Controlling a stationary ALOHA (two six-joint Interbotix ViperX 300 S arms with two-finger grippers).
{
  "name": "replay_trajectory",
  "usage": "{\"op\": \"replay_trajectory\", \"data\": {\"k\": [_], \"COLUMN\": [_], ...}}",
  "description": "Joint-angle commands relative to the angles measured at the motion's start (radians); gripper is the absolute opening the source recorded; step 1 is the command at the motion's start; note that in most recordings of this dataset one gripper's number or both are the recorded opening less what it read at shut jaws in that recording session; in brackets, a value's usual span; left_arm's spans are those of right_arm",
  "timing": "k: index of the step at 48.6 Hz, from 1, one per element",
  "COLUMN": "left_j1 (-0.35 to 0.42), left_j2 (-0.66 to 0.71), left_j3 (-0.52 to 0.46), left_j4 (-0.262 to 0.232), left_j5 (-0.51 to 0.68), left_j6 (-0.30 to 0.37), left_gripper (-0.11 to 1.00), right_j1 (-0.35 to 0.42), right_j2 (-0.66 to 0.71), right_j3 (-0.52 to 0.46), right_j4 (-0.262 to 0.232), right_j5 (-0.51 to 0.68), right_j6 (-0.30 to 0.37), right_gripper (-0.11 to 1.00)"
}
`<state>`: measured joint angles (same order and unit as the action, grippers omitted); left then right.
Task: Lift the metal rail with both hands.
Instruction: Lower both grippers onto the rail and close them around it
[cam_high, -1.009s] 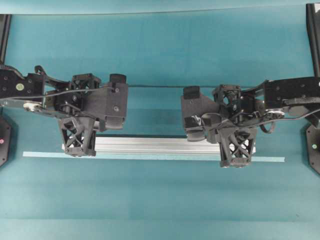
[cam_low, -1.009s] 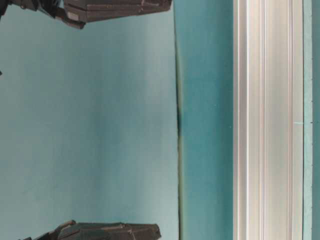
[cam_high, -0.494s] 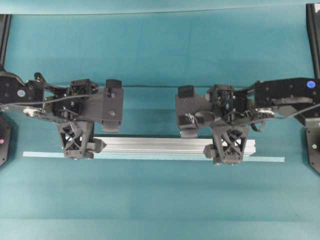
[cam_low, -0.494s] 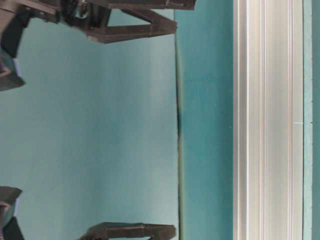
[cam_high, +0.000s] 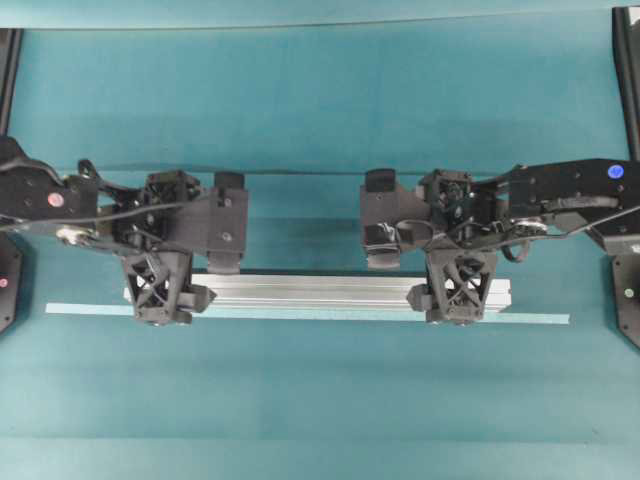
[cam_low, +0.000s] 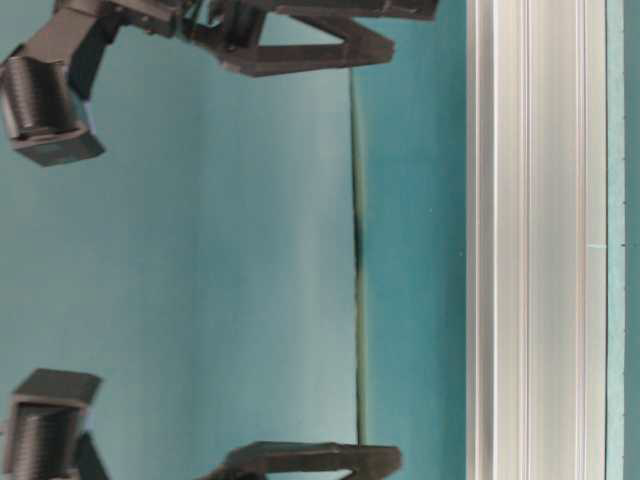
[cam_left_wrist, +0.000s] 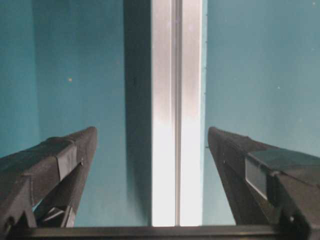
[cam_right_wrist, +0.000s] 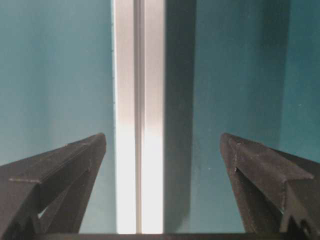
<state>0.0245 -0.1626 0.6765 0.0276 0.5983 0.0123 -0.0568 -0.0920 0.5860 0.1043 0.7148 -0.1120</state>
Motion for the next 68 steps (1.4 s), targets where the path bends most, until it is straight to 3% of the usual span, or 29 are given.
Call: {"op": "replay_trajectory", "data": {"k": [1,29,54,68], "left_j1": [-0.009,-0.008,-0.003,-0.009], "left_j2": [0.009,0.067,0.133,0.166], "left_j3": [-0.002,0.034,0.071,0.078], "left_j4": [0.000,0.000,0.000,0.000], "left_j5": [-0.012,-0.123,-0.209,-0.224], "left_j6": [-0.008,-0.021,-0.025,-0.026], "left_gripper": [0.99,0.99,0.99,0.99], "right_j1": [0.002,0.009,0.028,0.034], "right_j2": [0.017,0.077,0.137,0.158], "right_j3": [0.006,0.055,0.112,0.114], "right_j4": [0.005,0.008,0.061,0.061], "right_j5": [-0.021,-0.114,-0.213,-0.236], "right_j6": [0.006,0.006,0.000,0.000], "right_gripper": [0.96,0.96,0.96,0.96]}}
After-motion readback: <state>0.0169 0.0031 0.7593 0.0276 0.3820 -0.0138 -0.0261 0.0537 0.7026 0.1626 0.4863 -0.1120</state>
